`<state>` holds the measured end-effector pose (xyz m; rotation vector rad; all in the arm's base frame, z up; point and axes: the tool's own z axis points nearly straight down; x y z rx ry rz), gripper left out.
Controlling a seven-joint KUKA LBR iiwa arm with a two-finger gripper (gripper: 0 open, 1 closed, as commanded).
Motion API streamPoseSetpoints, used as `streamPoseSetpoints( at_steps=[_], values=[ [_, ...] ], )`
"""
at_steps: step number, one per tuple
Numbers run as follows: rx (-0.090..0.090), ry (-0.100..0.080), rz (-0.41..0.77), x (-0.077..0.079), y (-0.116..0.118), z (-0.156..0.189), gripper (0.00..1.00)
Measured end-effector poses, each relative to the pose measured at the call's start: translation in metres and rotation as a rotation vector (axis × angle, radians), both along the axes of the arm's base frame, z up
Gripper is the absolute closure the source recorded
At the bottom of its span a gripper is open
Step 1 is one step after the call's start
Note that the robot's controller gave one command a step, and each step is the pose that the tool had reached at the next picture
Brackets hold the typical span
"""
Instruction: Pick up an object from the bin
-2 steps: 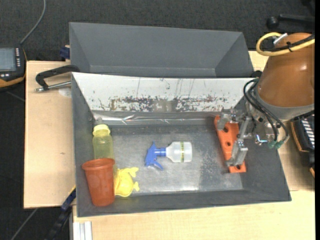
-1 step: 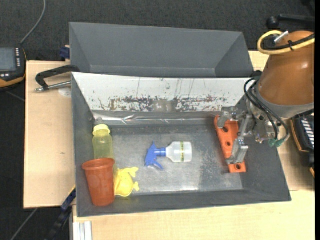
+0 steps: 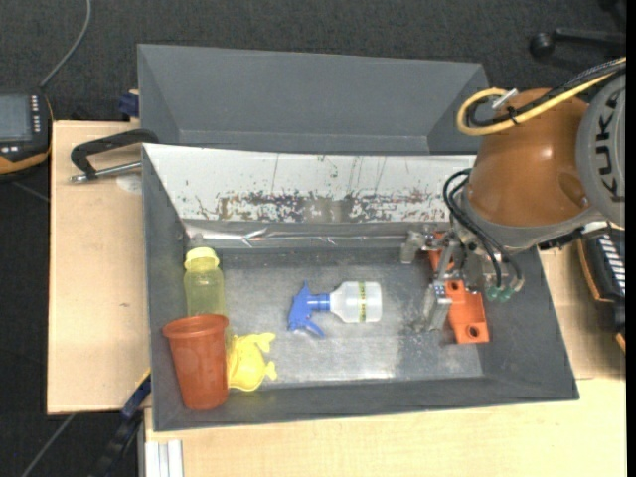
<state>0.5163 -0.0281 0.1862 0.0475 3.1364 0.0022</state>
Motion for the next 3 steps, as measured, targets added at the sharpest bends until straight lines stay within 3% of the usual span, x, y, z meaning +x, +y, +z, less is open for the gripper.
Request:
streamPoseSetpoints(
  at_steps=[1, 2, 3],
  values=[
    [0.0, 0.005, 0.146, 0.014, 0.027, -0.036, 0.0],
    [-0.001, -0.009, 0.236, 0.063, 0.05, -0.066, 0.0],
    [0.0, -0.003, 0.295, 0.056, 0.045, -0.094, 0.0]
  ],
)
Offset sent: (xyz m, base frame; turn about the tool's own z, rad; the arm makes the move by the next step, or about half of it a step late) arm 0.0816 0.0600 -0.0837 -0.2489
